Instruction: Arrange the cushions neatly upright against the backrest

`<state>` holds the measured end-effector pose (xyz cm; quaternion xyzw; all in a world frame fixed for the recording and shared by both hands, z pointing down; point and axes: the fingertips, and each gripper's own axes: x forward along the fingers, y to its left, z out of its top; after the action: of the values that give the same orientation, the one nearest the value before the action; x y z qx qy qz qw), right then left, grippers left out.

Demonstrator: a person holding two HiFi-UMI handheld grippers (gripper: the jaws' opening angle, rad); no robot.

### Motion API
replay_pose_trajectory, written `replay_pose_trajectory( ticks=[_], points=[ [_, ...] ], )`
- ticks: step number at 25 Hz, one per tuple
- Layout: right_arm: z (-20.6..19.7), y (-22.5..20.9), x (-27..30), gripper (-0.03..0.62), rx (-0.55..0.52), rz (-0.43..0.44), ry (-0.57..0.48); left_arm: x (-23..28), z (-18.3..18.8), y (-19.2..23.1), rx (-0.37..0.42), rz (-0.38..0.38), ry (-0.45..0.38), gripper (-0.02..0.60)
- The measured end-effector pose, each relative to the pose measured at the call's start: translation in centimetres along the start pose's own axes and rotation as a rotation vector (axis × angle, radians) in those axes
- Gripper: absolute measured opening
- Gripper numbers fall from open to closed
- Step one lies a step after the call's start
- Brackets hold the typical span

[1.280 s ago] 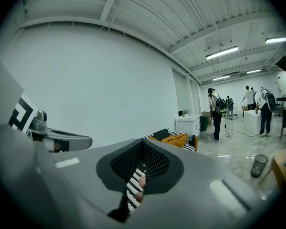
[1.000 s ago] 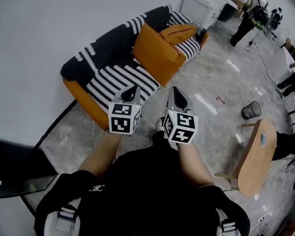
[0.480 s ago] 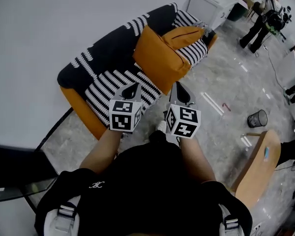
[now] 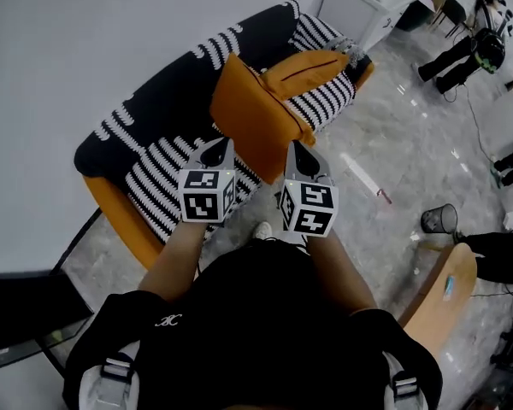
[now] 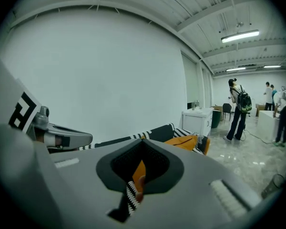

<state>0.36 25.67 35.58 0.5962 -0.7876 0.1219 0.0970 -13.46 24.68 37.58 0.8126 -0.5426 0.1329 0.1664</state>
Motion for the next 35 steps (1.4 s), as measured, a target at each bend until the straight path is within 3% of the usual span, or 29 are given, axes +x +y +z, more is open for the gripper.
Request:
replay_pose_trajectory(
  ticks=[8, 17, 26, 35],
  points=[
    [-0.9, -6.3, 5.1, 0.005, 0.051, -0.009, 0.054, 7.2, 1.1, -1.6, 0.042, 0.010, 0.059, 0.006],
    [-3.3, -9.9, 7.8, 0.005, 0.145, -0.056, 0.113, 10.5, 0.5, 0.2, 0.085, 0.028, 0.147, 0.006],
    [-7.8, -12.8, 9.1, 0.005, 0.217, -0.180, 0.229, 14.8, -0.6, 5.6, 0.108, 0.030, 0.263, 0.008],
    [-11.4, -15.8, 14.3, 0.029, 0.281, -0.332, 0.350, 23.6, 0.5, 9.8, 0.174, -0.059, 0.335, 0.011]
  ],
)
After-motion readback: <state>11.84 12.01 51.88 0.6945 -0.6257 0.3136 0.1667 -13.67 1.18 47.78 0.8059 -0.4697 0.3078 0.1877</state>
